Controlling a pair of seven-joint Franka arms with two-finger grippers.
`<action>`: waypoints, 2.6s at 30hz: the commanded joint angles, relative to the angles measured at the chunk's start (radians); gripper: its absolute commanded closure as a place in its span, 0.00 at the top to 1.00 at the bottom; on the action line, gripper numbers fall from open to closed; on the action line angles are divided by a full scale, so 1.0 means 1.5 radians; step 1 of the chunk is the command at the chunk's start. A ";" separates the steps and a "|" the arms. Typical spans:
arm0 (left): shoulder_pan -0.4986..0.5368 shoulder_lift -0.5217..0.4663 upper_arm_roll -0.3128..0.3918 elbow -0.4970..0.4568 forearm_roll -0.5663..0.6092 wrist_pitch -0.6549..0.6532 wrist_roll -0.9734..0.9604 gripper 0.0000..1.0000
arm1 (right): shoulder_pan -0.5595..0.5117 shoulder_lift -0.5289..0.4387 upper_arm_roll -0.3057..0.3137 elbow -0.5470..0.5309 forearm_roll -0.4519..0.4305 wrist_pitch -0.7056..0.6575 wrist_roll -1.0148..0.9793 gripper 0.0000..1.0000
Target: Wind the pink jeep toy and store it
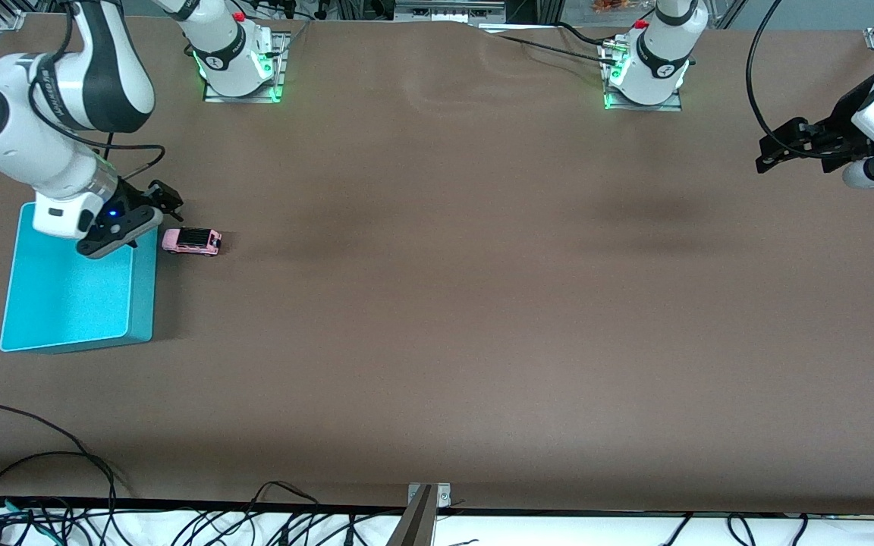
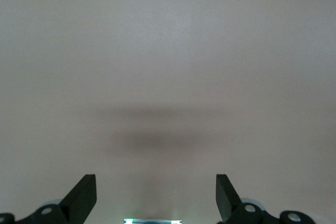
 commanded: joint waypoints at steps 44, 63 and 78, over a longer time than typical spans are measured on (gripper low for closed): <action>0.005 0.064 0.011 0.095 -0.002 -0.018 -0.004 1.00 | -0.044 0.159 0.012 -0.153 0.254 0.298 -0.720 0.87; 0.006 0.063 0.011 0.095 -0.003 -0.019 -0.006 1.00 | -0.042 0.088 0.022 -0.130 0.212 0.282 -0.687 0.29; 0.006 0.063 0.011 0.095 -0.003 -0.019 -0.006 1.00 | -0.042 0.007 0.043 -0.020 -0.038 0.027 -0.400 0.30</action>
